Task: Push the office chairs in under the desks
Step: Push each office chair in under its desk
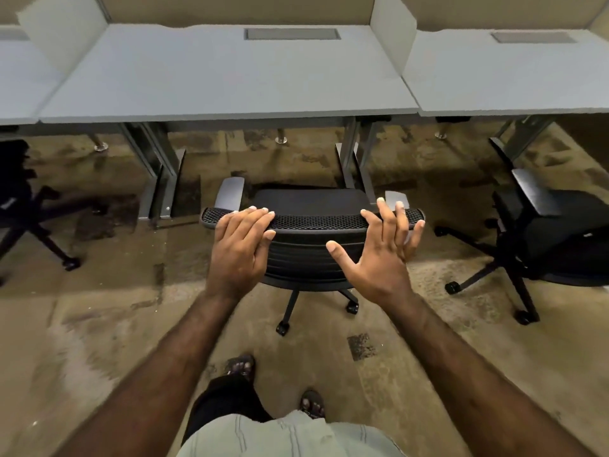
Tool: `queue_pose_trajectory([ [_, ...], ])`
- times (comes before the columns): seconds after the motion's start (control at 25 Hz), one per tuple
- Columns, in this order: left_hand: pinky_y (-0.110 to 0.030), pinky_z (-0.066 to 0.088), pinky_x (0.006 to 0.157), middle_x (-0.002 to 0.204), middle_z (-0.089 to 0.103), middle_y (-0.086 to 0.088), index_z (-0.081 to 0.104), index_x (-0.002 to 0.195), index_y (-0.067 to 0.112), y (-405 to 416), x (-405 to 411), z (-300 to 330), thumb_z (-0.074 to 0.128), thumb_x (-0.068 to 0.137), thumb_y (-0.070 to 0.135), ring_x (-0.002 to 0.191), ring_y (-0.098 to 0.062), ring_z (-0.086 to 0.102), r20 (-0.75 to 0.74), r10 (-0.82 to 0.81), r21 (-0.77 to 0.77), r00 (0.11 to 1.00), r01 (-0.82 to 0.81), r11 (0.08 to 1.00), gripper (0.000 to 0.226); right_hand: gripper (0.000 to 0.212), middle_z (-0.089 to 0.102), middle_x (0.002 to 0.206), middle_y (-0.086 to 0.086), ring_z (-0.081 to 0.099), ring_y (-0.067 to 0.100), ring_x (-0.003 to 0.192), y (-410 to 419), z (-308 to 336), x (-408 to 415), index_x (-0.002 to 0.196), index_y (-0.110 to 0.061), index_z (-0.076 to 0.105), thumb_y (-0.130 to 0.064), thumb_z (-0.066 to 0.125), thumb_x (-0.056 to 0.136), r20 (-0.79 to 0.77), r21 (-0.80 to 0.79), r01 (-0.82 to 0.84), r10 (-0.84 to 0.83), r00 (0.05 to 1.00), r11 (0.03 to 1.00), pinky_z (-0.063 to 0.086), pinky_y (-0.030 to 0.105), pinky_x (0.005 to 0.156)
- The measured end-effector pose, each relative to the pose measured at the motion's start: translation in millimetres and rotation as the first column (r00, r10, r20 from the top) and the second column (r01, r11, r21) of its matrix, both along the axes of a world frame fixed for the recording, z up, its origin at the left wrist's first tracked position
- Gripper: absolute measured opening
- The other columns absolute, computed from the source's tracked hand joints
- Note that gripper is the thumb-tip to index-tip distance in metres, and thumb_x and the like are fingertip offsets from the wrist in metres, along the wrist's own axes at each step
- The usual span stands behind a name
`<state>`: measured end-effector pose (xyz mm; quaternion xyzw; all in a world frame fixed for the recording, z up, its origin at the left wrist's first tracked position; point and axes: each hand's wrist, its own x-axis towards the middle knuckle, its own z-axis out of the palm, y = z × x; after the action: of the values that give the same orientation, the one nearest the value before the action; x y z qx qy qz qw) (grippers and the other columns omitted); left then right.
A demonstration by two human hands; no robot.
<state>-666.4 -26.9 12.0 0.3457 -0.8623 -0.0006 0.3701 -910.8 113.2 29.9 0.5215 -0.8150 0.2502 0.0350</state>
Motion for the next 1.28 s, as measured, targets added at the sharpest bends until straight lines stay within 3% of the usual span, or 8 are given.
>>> queue_pose_trajectory([
  [0.56,-0.045,0.037,0.116,0.139,0.069,-0.007,0.067,0.138,0.01,-79,-63,-7,0.053,0.111,0.03,0.132,-0.027,0.061,-0.003,0.053,-0.055,0.999,-0.053,0.997,0.036,0.108,0.014,0.172,0.005,-0.014,0.026,0.165,-96,1,-76,0.154,-0.023,0.035,-0.1,0.046,0.079,-0.052,0.099,-0.047,0.052,0.997,0.994,-0.027,0.057,0.126],
  [0.88,-0.042,0.035,0.118,0.14,0.068,-0.005,0.065,0.139,0.012,-161,-65,-11,0.05,0.113,0.032,0.134,-0.024,0.06,0.013,0.054,-0.04,0.998,-0.054,0.998,0.037,0.114,0.012,0.174,0.006,-0.014,0.03,0.166,-171,-3,-76,0.158,-0.022,0.032,-0.103,0.041,0.078,-0.068,0.107,-0.052,0.06,0.996,0.993,-0.031,0.057,0.123],
  [1.28,-0.044,0.029,0.126,0.145,0.064,-0.005,0.06,0.143,0.015,-283,-46,-7,0.042,0.114,0.03,0.143,-0.024,0.052,0.039,0.044,0.047,0.998,-0.046,0.998,0.037,0.126,-0.002,0.179,0.012,-0.013,0.038,0.166,-271,2,-50,0.169,-0.019,0.013,-0.1,0.039,0.076,-0.155,0.287,-0.083,0.132,0.979,0.954,-0.015,0.072,0.125],
])
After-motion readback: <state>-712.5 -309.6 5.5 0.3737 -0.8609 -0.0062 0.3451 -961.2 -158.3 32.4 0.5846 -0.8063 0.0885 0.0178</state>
